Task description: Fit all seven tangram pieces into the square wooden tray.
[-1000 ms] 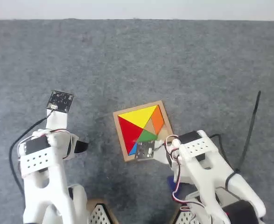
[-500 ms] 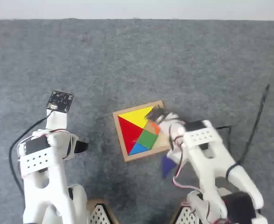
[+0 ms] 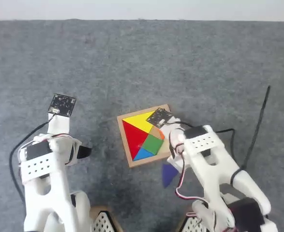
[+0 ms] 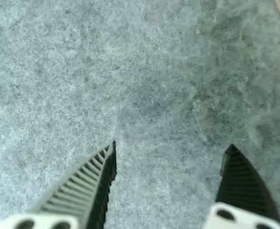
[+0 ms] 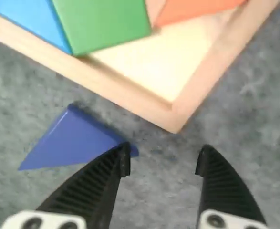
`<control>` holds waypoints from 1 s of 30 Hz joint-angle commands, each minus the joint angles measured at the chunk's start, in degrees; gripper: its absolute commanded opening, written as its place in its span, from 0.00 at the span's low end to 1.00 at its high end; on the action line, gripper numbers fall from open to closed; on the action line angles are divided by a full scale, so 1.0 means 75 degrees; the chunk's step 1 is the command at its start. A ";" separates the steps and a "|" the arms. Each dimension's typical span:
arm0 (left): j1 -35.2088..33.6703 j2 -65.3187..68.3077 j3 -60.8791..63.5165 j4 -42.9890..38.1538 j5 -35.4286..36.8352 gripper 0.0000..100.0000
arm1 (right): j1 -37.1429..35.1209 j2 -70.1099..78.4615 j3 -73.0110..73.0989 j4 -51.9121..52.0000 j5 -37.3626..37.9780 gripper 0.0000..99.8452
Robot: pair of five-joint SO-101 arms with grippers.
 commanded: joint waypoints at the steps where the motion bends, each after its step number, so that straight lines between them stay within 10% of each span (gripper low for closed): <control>1: -0.0012 -0.0117 -0.0322 0.0012 -0.0023 0.33 | -0.0135 -0.0170 -0.0023 -0.0006 -0.0258 0.24; 12: 0.0000 -0.0117 -0.0311 0.0012 -0.0023 0.33 | -0.1155 -0.3698 0.0375 0.1166 -0.0938 0.23; 19: -0.0012 -0.0117 -0.0311 0.0012 -0.0023 0.33 | -0.2948 -0.1952 0.0387 0.0662 -0.1102 0.24; 30: -0.0012 -0.0141 -0.0311 0.0012 -0.0023 0.33 | -0.2901 -0.0358 0.0363 0.0205 -0.3106 0.24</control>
